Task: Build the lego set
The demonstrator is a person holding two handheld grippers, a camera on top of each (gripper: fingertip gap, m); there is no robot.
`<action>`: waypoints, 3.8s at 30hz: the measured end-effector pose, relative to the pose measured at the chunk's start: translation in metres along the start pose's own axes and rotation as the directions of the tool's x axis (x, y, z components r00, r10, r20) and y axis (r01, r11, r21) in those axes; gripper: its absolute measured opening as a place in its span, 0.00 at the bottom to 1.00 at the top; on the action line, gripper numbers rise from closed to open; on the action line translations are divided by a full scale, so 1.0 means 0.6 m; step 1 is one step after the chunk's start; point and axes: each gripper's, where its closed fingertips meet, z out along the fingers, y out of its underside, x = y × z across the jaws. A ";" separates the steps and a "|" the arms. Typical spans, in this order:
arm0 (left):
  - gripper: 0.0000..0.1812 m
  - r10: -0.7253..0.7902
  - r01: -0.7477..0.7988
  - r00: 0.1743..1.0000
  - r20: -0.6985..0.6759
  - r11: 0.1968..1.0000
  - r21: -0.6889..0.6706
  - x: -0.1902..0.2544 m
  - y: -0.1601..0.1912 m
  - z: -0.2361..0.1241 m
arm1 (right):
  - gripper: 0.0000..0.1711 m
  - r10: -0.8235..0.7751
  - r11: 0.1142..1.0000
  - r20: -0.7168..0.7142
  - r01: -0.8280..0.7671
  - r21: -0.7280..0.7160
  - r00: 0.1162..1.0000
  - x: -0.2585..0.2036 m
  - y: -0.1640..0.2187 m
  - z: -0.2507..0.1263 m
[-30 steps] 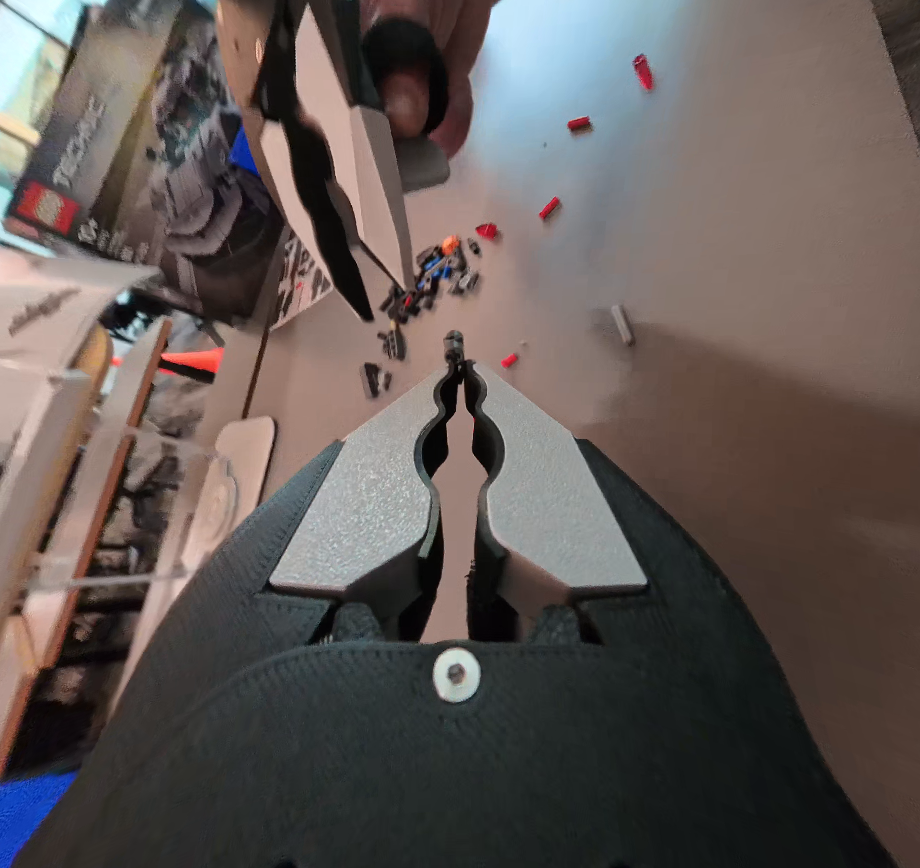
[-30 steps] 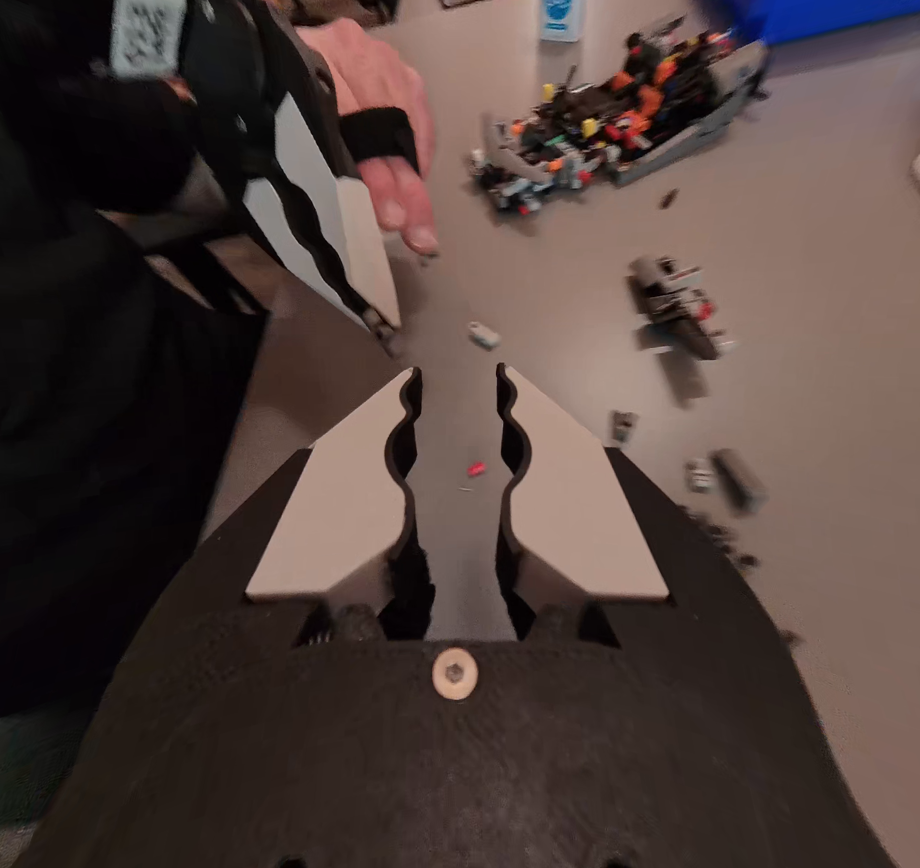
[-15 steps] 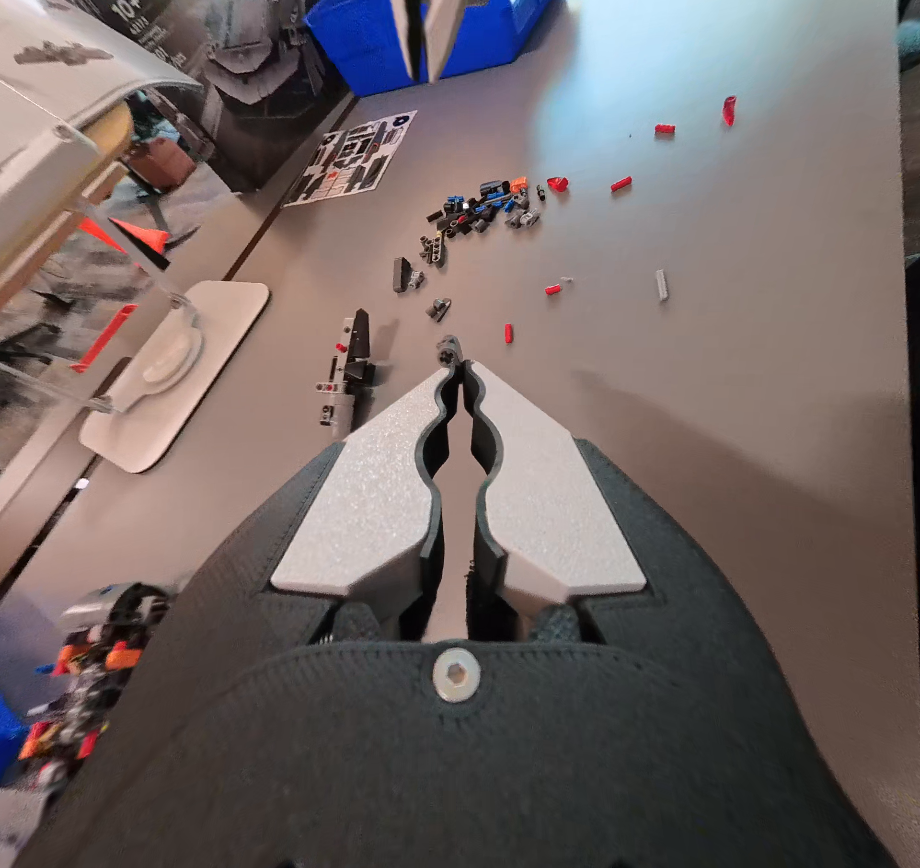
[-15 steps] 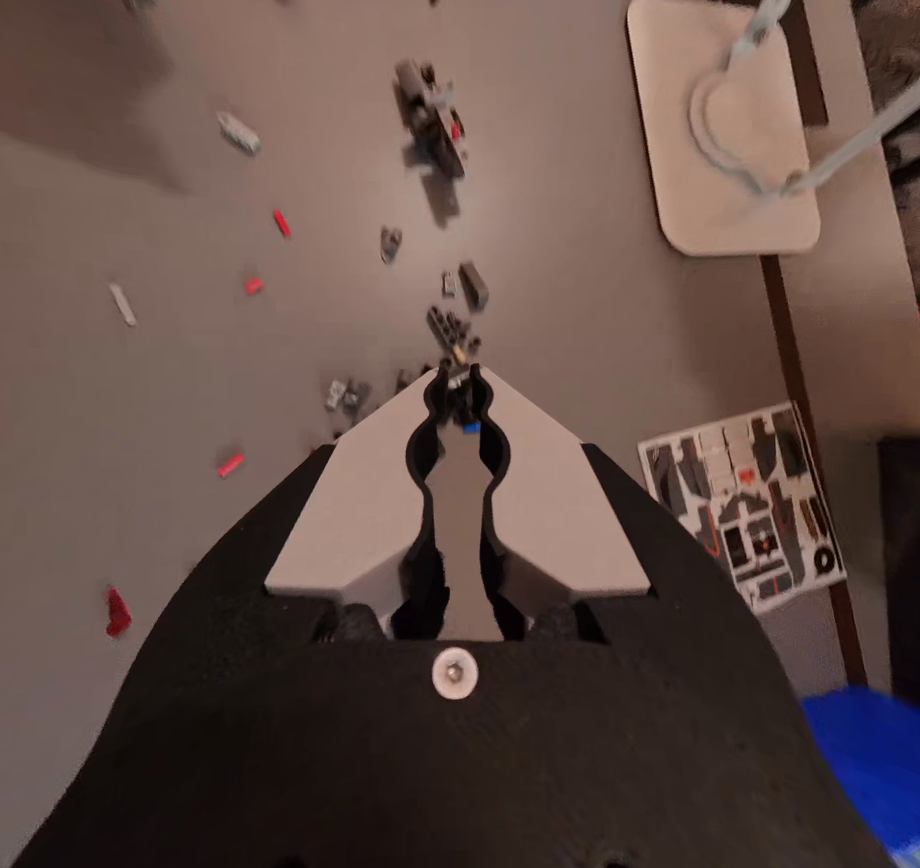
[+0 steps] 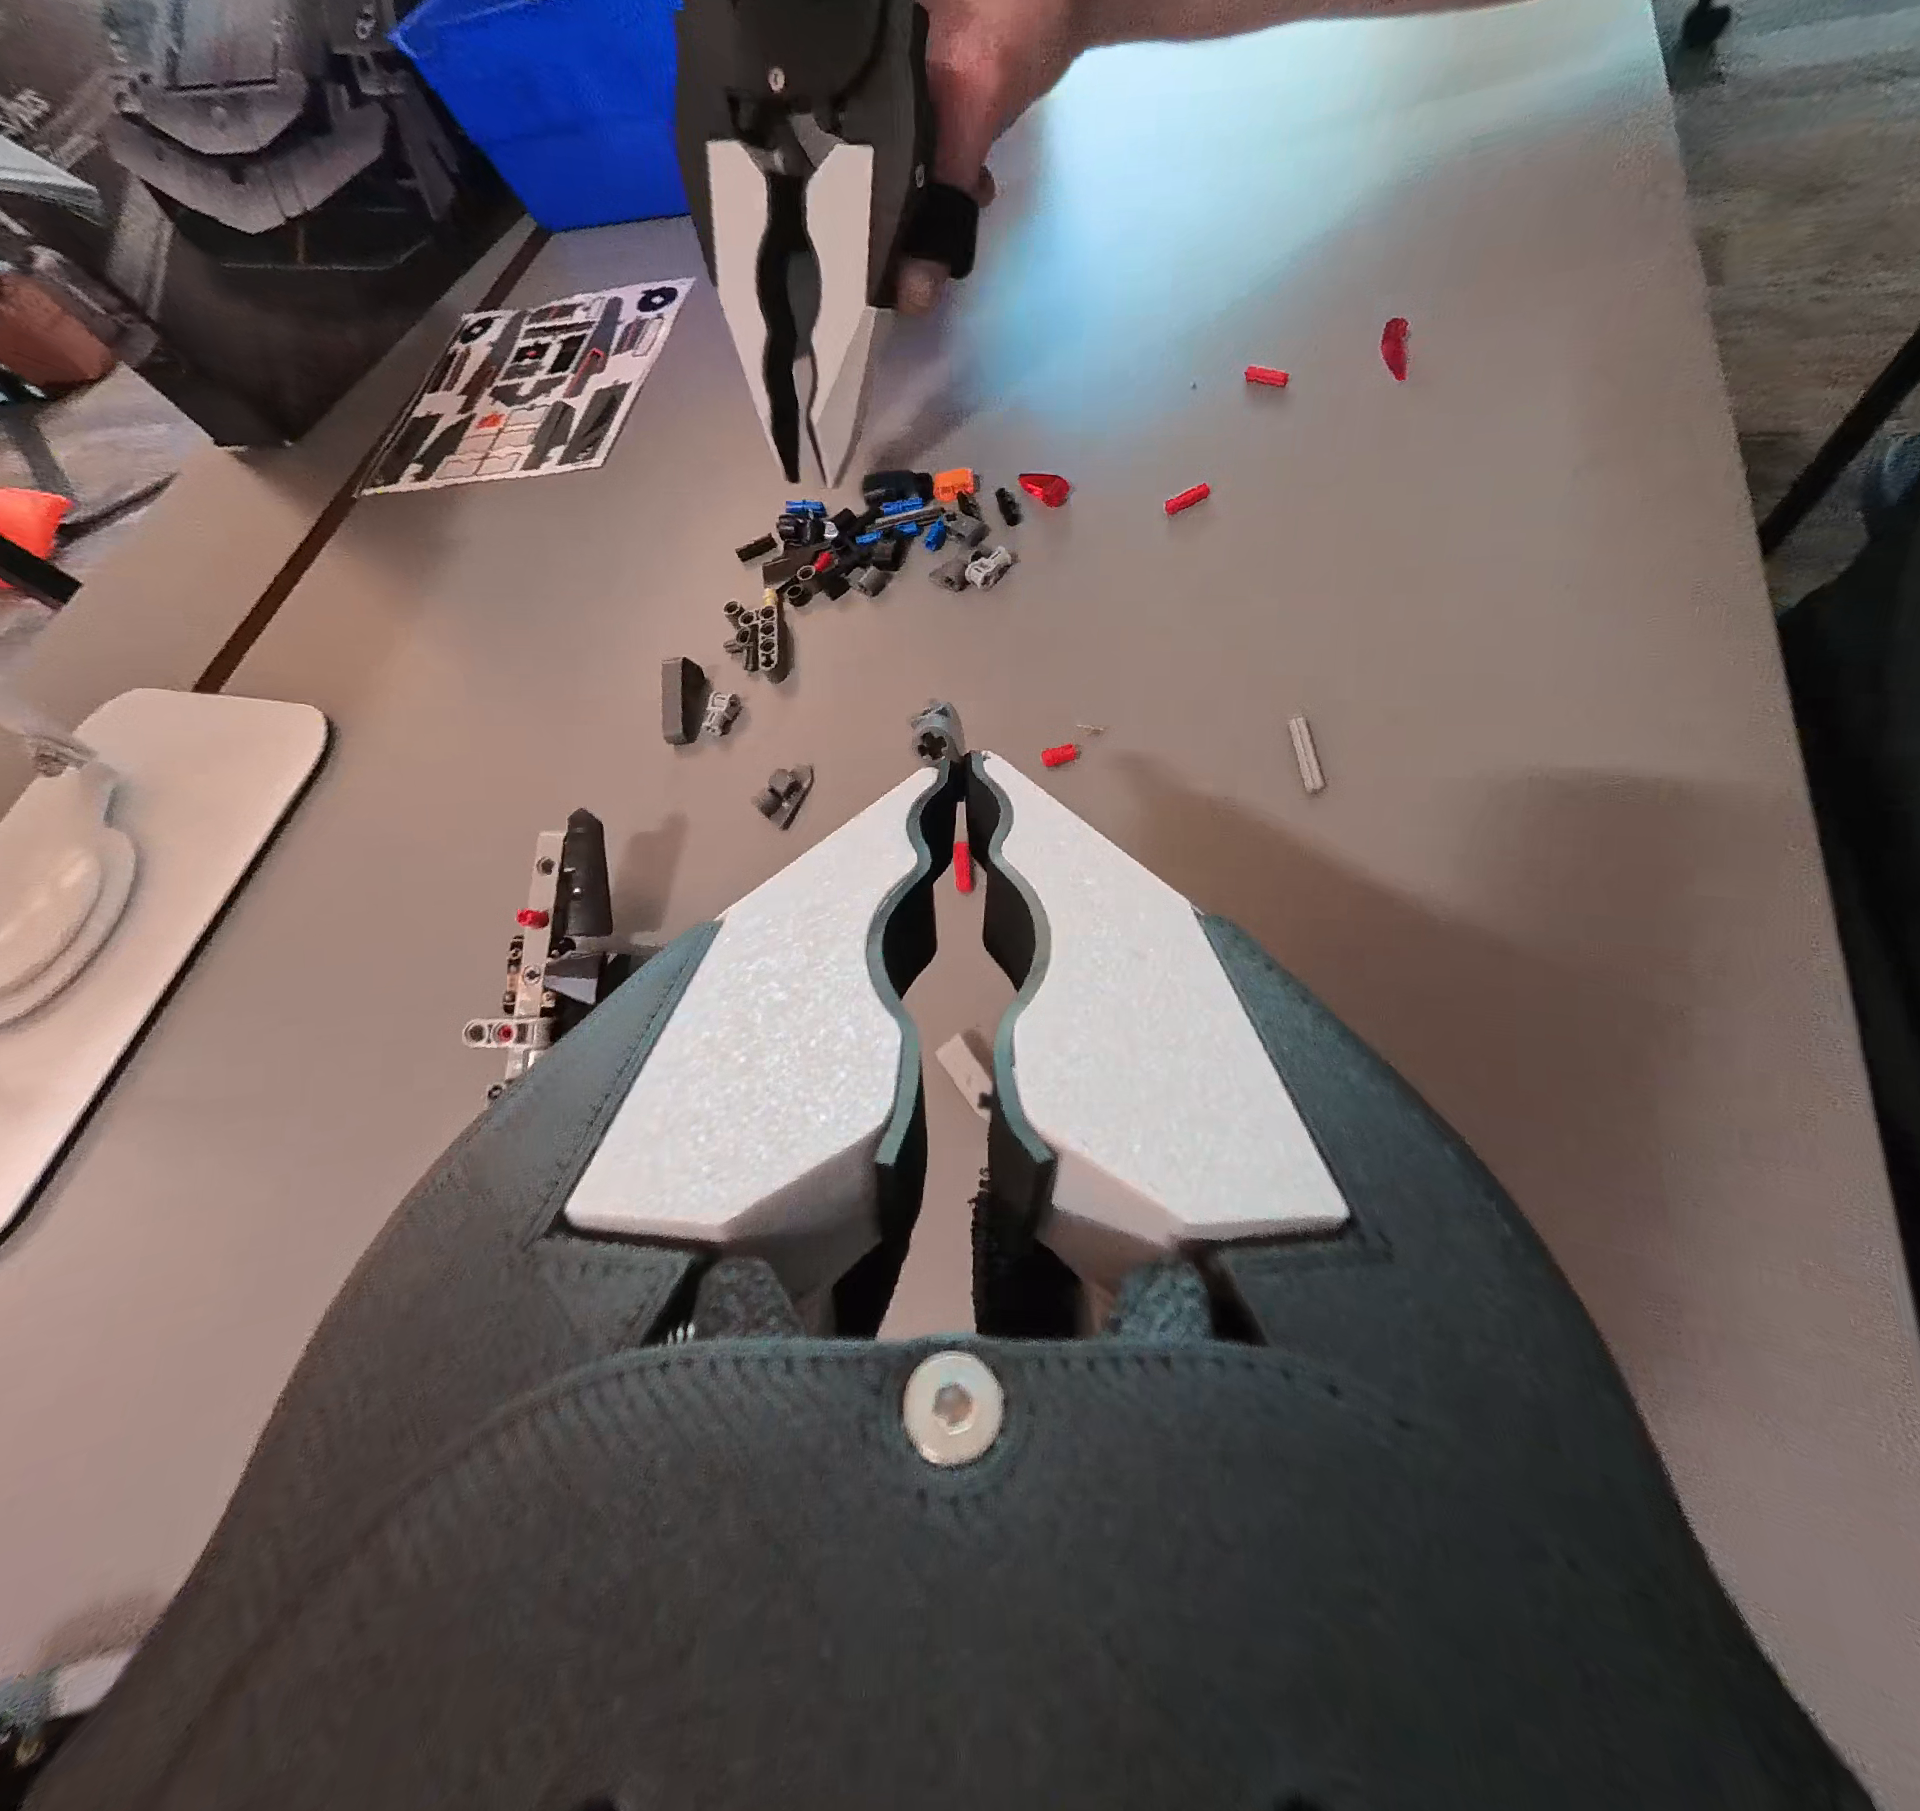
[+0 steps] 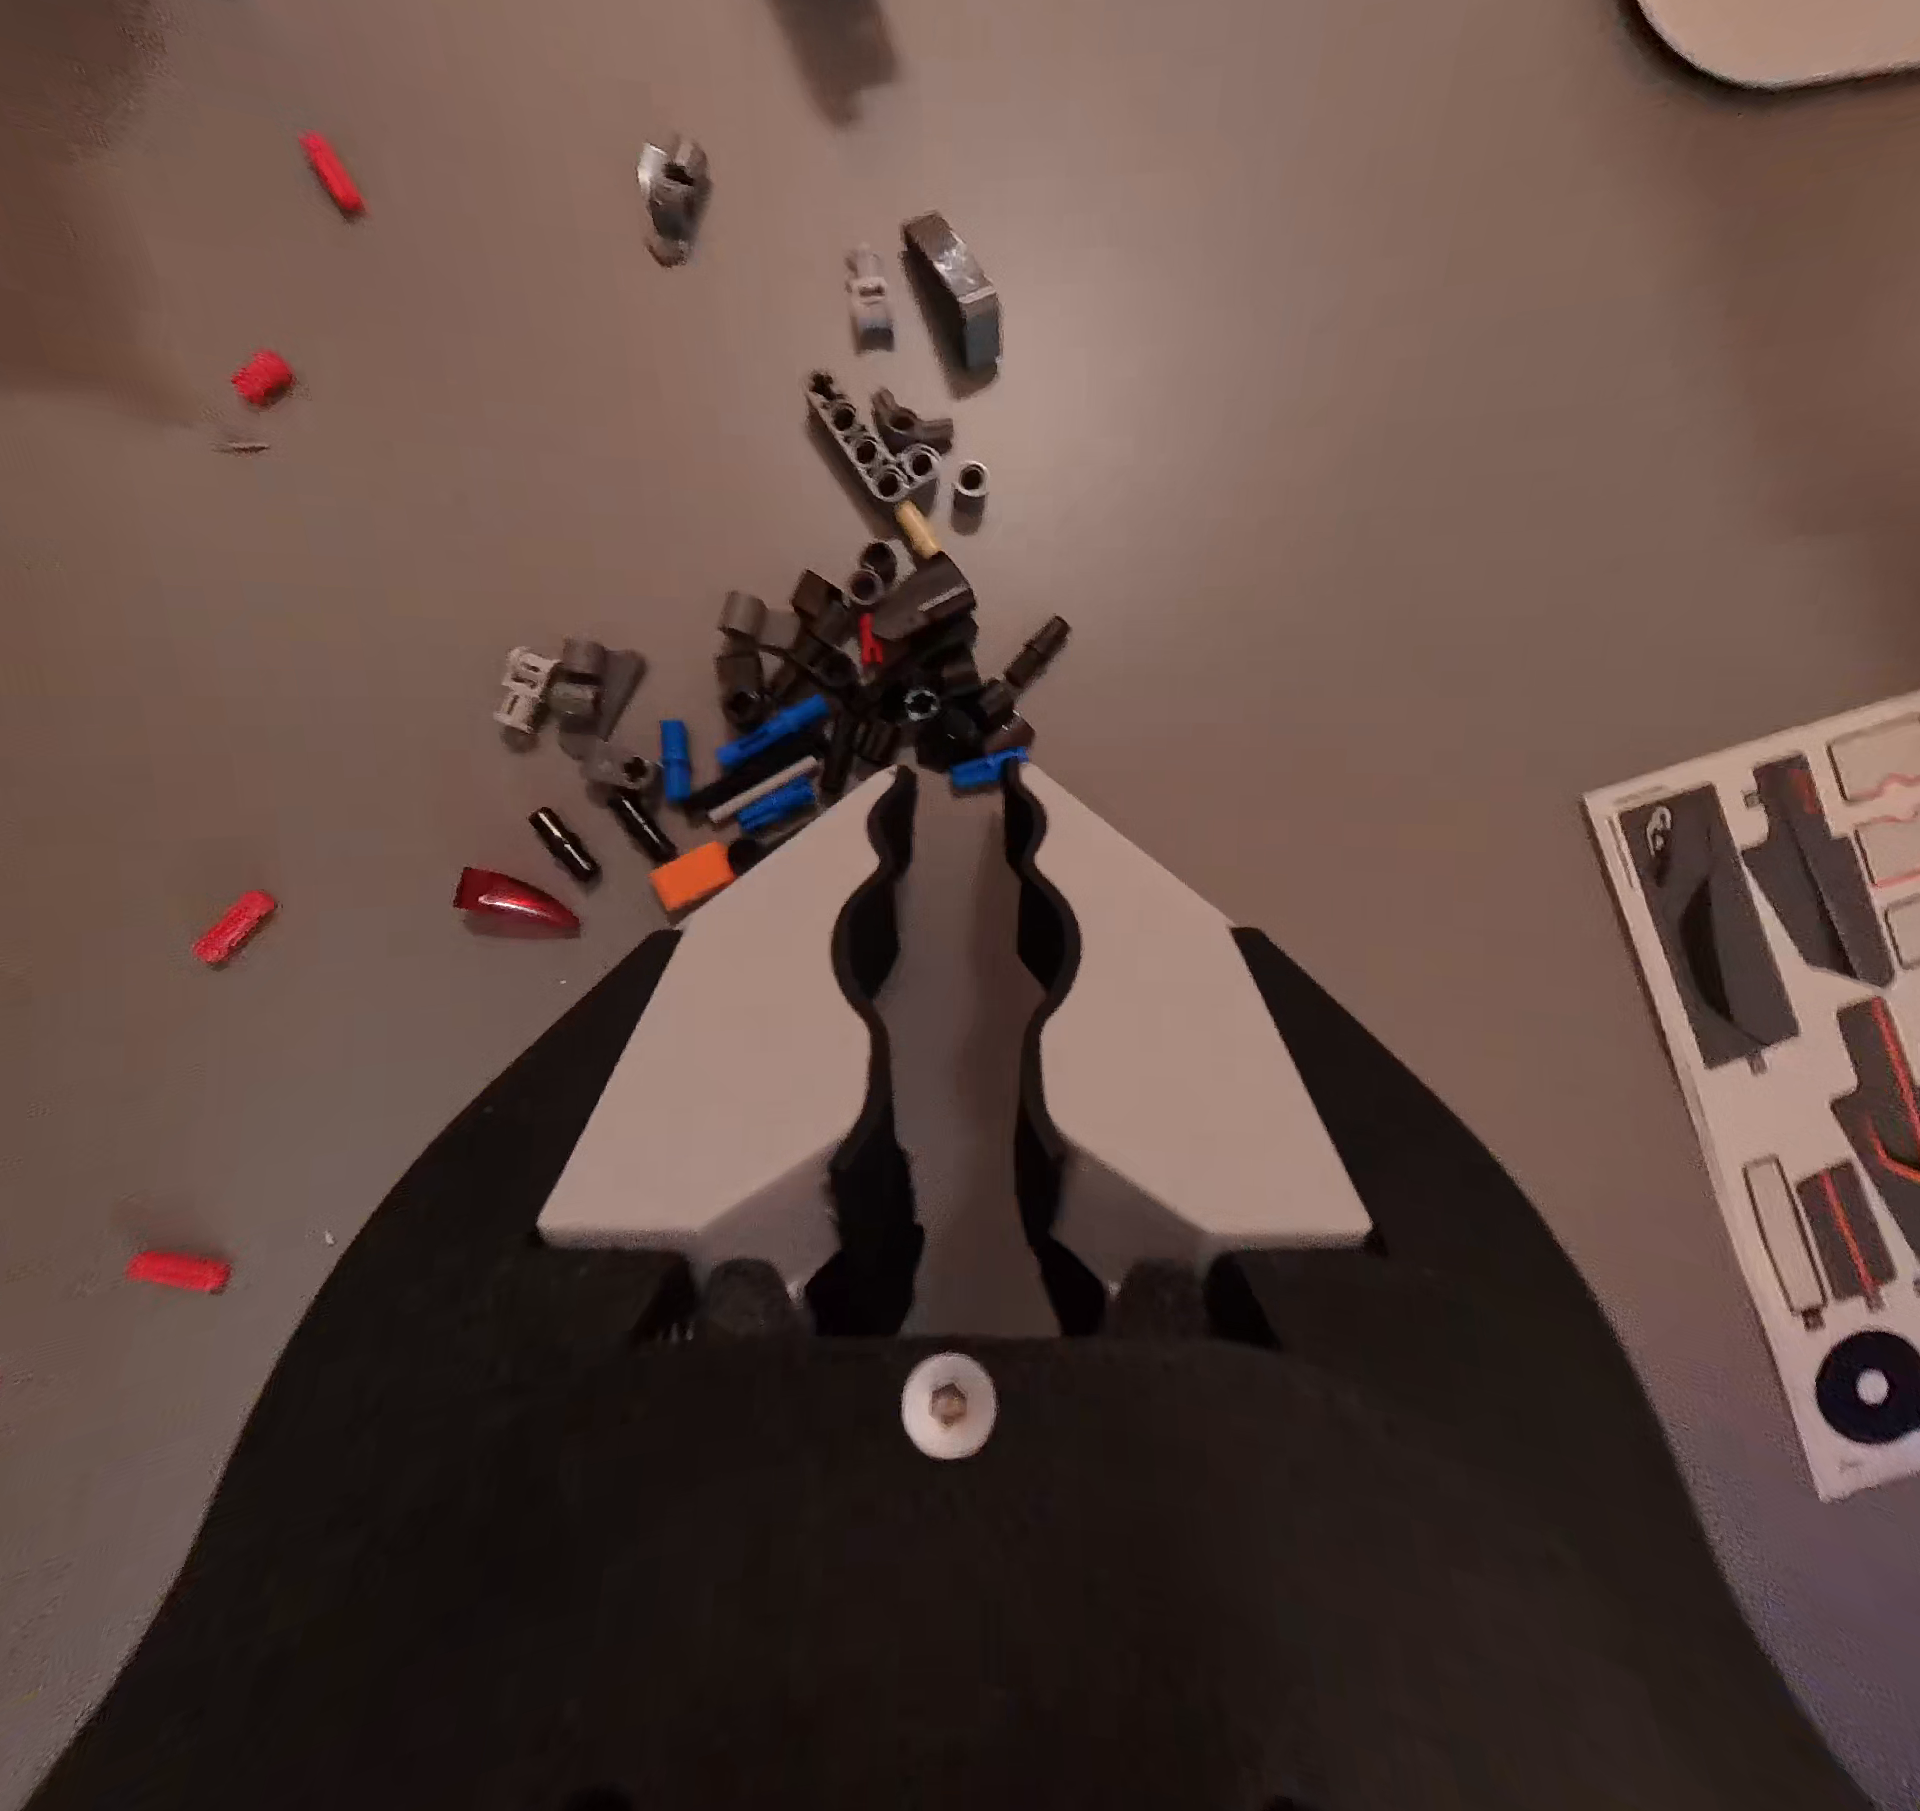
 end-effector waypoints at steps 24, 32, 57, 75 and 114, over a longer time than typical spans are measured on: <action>0.00 -0.044 0.039 0.994 -0.097 0.998 -0.052 -0.001 0.018 0.036 | 0.03 -0.363 0.920 0.150 0.380 -0.099 0.920 0.001 0.015 0.010; 0.00 -0.043 0.036 0.994 -0.103 0.997 -0.062 0.006 0.015 0.042 | 0.05 -0.316 0.940 0.073 0.322 -0.108 0.946 -0.019 0.025 -0.015; 0.00 -0.069 0.064 0.995 -0.068 0.995 -0.071 -0.013 0.014 0.031 | 0.01 -0.293 0.954 -0.083 0.297 0.045 0.952 -0.026 -0.031 -0.052; 0.00 -0.118 0.116 0.992 -0.045 0.992 -0.058 -0.035 0.026 0.002 | 0.01 -0.638 0.734 -0.349 0.679 -0.006 0.686 -0.151 -0.205 -0.047; 0.00 0.040 -0.032 0.999 0.031 0.973 -0.230 -0.037 0.050 0.031 | 0.00 -0.899 0.413 -0.245 0.890 -0.195 0.363 -0.185 -0.240 0.062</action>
